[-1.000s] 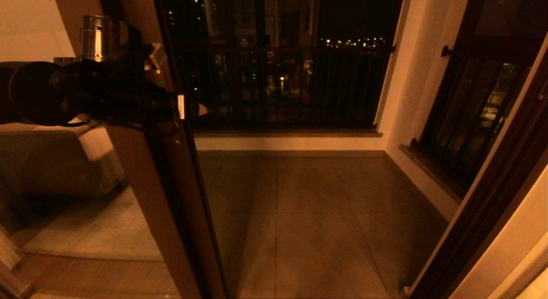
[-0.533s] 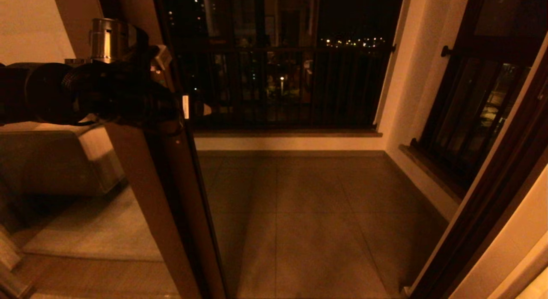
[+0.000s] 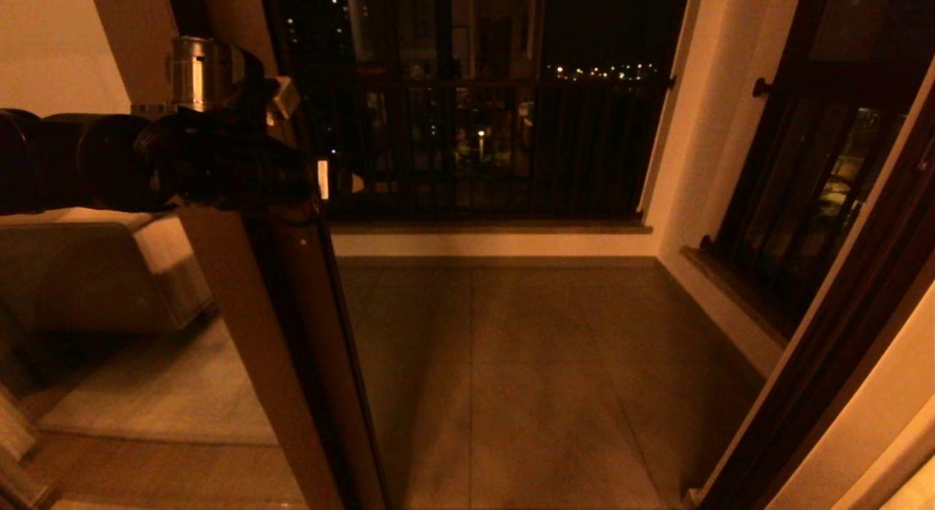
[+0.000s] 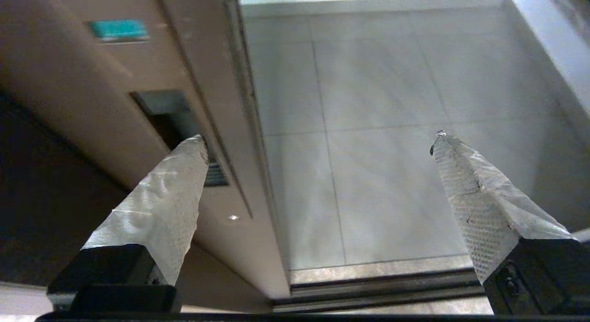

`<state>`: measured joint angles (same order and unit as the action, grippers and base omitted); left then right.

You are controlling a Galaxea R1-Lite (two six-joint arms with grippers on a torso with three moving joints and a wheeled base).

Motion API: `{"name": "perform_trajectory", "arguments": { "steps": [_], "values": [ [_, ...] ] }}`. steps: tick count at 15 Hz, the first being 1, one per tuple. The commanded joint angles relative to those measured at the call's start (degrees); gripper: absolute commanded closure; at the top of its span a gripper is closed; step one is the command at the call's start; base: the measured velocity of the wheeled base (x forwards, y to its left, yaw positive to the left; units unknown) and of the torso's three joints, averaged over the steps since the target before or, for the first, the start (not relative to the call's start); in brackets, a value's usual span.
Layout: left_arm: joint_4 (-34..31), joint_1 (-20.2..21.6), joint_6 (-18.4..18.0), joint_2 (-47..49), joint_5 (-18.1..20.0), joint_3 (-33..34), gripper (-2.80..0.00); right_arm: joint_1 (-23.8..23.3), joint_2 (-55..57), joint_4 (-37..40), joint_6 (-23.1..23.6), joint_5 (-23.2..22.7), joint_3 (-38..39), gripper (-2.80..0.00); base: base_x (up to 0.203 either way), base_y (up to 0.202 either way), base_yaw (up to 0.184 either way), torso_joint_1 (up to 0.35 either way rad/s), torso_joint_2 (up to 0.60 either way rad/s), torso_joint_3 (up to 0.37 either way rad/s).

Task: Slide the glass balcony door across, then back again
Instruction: Close the slid door

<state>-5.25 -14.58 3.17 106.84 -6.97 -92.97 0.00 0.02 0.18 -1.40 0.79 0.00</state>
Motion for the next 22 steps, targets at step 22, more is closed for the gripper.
{"name": "perform_trajectory", "arguments": {
  "steps": [22],
  "values": [
    [0.2,-5.1,0.2,2.5,0.9,-2.2,-2.80,0.0,0.0,0.0,0.0,0.0,0.0,0.00,0.000,0.000,0.000,0.000,0.00,0.000]
  ]
}}
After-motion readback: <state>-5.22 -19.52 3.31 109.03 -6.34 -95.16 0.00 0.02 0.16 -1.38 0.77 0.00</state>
